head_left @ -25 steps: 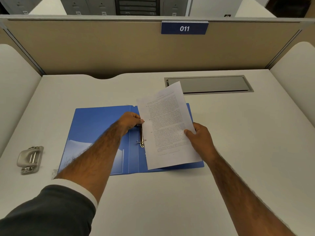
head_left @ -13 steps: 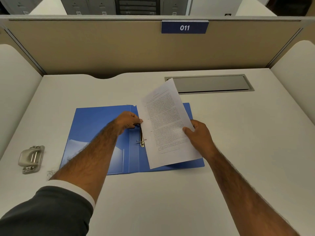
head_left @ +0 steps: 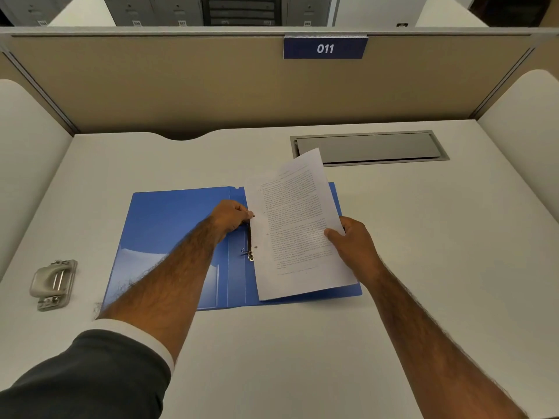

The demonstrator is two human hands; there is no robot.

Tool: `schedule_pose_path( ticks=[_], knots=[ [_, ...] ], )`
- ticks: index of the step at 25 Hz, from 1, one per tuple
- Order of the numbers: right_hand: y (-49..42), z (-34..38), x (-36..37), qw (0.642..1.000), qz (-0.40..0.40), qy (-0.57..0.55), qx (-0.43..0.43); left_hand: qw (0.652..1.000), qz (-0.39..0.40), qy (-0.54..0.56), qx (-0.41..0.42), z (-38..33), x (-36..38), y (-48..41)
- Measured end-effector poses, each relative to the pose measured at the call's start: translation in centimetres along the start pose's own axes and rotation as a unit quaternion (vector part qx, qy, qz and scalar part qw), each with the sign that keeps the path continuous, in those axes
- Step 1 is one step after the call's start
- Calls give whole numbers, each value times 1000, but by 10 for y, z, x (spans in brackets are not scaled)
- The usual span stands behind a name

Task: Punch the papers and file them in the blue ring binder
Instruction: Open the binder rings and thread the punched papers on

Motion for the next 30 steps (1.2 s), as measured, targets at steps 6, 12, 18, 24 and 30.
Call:
schedule_pose_path(
  ticks=[6,12,18,24,30],
  knots=[
    [-3,-11,1,999,-1,-40,18,1000,-14,-21,16,2,3,-5],
    [-9,-36,8,994,1,-87,66,991,-71,-87,67,5,8,6],
    [-18,-47,12,994,5,-83,75,977,-136,-84,140,20,13,34],
    [-26,-51,12,997,-36,27,68,971,-142,-110,159,35,14,43],
    [-22,-67,17,983,-95,134,75,973,-112,-120,161,25,7,44]
  ],
)
Point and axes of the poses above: each hand's wrist, its own y-axis away from the middle knuckle, its own x-axis out of the palm, z = x × y, the point moved 2 cm from there along -y, towards the middle knuckle, and after that the axes turned 1 degree about -y, right-handed, at the moved point
